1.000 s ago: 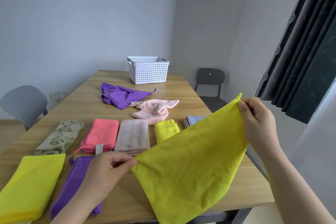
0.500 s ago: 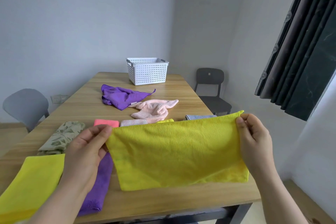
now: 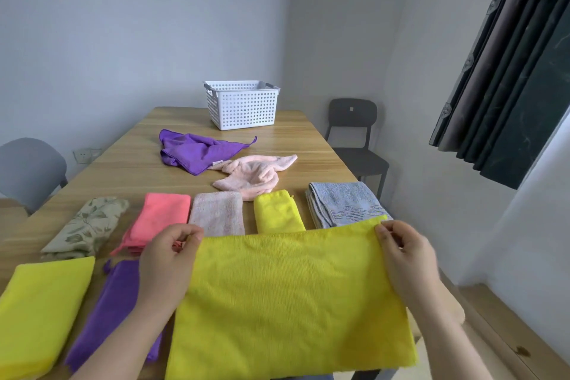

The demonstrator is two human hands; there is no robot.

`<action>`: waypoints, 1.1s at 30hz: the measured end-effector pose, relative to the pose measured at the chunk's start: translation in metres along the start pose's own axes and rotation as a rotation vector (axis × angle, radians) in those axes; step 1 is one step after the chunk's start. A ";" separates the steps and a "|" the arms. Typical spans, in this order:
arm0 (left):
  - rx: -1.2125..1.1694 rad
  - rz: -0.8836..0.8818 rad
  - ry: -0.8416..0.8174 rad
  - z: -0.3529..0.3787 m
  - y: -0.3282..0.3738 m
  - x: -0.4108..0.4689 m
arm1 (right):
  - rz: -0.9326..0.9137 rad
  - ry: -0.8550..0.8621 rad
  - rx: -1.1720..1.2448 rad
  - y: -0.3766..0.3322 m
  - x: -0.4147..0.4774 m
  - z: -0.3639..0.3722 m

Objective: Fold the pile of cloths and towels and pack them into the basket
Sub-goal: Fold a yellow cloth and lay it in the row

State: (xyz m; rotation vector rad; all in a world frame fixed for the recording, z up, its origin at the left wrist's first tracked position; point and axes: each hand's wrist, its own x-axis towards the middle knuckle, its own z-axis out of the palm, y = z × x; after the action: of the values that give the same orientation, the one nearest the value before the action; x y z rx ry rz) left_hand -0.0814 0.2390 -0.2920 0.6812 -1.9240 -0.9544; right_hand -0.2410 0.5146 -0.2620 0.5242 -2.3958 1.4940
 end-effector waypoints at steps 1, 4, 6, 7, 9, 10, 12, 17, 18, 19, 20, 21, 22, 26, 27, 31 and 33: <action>0.029 -0.024 -0.013 0.008 -0.006 0.000 | 0.015 -0.007 -0.022 0.008 0.000 0.008; 0.089 -0.038 -0.045 0.028 -0.019 0.008 | 0.031 -0.015 -0.057 0.028 0.005 0.022; 0.154 -0.020 -0.069 0.036 -0.023 0.015 | 0.045 -0.017 -0.074 0.036 0.012 0.028; 0.213 0.007 -0.071 0.037 -0.023 0.016 | 0.052 -0.021 -0.078 0.037 0.014 0.030; 0.375 0.126 -0.048 0.041 -0.022 0.014 | 0.079 -0.038 -0.065 0.038 0.018 0.035; 0.422 0.199 -0.041 0.042 -0.019 0.009 | 0.095 -0.050 -0.056 0.038 0.019 0.036; 0.406 0.307 -0.103 0.046 -0.007 -0.008 | 0.132 -0.086 -0.042 0.040 0.019 0.038; 0.278 0.420 -0.335 0.068 0.004 -0.065 | 0.237 -0.194 -0.069 0.048 0.001 0.029; 0.309 0.422 -0.370 0.072 0.000 -0.074 | 0.256 -0.188 -0.070 0.049 -0.003 0.025; 0.375 0.404 -0.413 0.076 -0.003 -0.082 | 0.275 -0.186 -0.073 0.049 -0.007 0.020; 0.466 0.379 -0.473 0.078 -0.005 -0.086 | 0.290 -0.190 -0.083 0.048 -0.009 0.016; 0.558 0.366 -0.518 0.080 -0.008 -0.089 | 0.301 -0.207 -0.106 0.048 -0.011 0.012; 0.629 0.359 -0.553 0.080 -0.009 -0.090 | 0.310 -0.232 -0.137 0.048 -0.012 0.009; 0.776 0.309 -0.678 0.079 -0.003 -0.091 | 0.326 -0.315 -0.229 0.046 -0.020 0.003; 0.795 0.295 -0.700 0.079 -0.002 -0.092 | 0.327 -0.314 -0.214 0.045 -0.022 0.003; 0.816 0.268 -0.762 0.077 -0.002 -0.094 | 0.321 -0.260 -0.047 0.035 -0.028 0.004; 0.793 0.265 -0.761 0.075 0.002 -0.093 | 0.302 -0.239 0.010 0.027 -0.027 0.005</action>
State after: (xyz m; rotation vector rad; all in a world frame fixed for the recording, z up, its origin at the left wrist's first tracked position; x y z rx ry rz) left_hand -0.1026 0.3361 -0.3582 0.4851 -3.0326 -0.2403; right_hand -0.2289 0.5250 -0.2971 0.3732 -2.7552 1.6458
